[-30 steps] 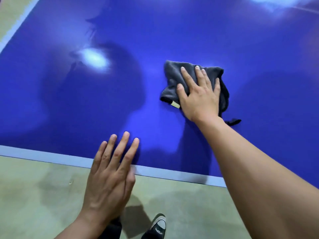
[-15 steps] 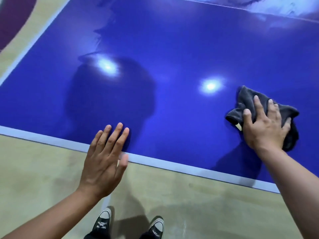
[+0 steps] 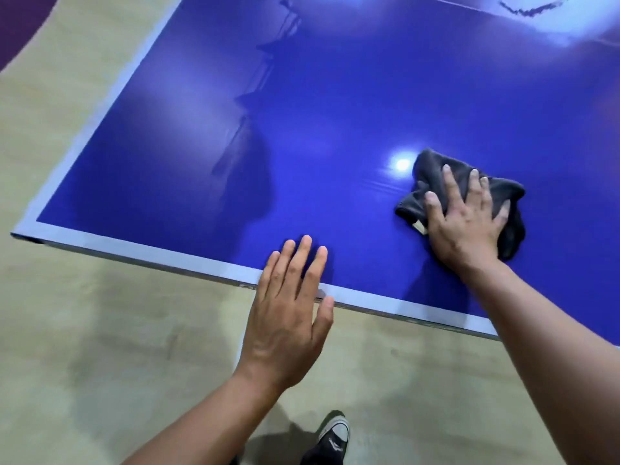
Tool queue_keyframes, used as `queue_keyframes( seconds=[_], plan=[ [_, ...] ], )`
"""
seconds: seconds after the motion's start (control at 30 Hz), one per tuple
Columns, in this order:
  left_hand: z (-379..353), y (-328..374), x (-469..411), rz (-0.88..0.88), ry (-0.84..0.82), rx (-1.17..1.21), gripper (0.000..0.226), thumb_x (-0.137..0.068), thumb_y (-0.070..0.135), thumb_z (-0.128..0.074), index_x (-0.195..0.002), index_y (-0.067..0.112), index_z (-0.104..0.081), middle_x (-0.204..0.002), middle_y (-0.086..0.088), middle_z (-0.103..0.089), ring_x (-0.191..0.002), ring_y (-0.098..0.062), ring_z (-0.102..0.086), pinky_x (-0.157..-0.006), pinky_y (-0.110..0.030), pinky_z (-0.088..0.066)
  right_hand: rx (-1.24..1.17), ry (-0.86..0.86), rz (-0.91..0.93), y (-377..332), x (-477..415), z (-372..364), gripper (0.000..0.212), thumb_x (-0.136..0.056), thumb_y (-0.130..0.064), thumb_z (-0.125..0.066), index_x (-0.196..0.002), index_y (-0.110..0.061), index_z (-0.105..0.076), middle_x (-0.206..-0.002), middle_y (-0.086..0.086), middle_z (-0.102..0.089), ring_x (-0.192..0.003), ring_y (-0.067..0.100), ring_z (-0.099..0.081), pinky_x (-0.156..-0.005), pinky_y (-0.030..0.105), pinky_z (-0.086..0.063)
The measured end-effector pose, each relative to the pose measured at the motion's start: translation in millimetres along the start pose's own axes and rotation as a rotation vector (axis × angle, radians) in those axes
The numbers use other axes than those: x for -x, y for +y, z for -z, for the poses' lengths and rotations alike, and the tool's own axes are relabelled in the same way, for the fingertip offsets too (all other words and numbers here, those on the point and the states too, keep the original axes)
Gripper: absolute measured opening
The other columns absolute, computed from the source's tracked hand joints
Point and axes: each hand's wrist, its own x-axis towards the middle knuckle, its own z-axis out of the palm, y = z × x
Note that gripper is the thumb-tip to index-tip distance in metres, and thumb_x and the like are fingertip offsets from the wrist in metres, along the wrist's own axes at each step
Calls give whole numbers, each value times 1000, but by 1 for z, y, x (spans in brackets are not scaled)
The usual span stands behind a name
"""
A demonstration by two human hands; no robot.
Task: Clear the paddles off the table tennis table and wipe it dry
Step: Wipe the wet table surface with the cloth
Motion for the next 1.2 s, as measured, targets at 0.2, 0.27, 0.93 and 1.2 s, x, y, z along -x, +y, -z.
queue_keyframes(
  seconds=[0.2, 0.27, 0.93, 1.2],
  plan=[
    [46, -109, 58, -68, 16, -180, 60, -101, 30, -37, -158, 13, -33, -166, -12, -25, -155, -34, -21, -123, -56, -22, 38, -31, 269, -158, 30, -22, 64, -103, -63, -15, -163, -41, -4, -172, 6, 2, -158, 20, 10, -123, 62, 8],
    [54, -123, 67, -116, -5, -174, 60, -101, 30, -36, -159, 13, -32, -167, -9, -23, -156, -33, -18, -122, -57, -23, 14, -44, 349, -201, 46, -29, 64, -103, -62, -17, -163, -41, -7, -172, 6, 1, -158, 21, 9, -122, 62, 8],
    [-7, 30, 66, -67, 27, -174, 62, -98, 35, -39, -156, 13, -39, -166, -20, -21, -152, -40, -24, -118, -58, -28, -116, 44, 276, -13, 86, -10, 58, -102, -56, -29, -159, -45, -25, -171, -3, -16, -158, 14, -8, -126, 52, 3],
    [-46, 53, 67, 51, 46, -105, 60, -93, 41, -44, -142, 9, -57, -169, -17, -7, -149, -35, -29, -111, -51, -34, -87, 112, -175, 196, 82, 20, 59, -101, -58, -26, -159, -45, -26, -171, 1, -17, -157, 13, -9, -127, 51, 3]
  ],
)
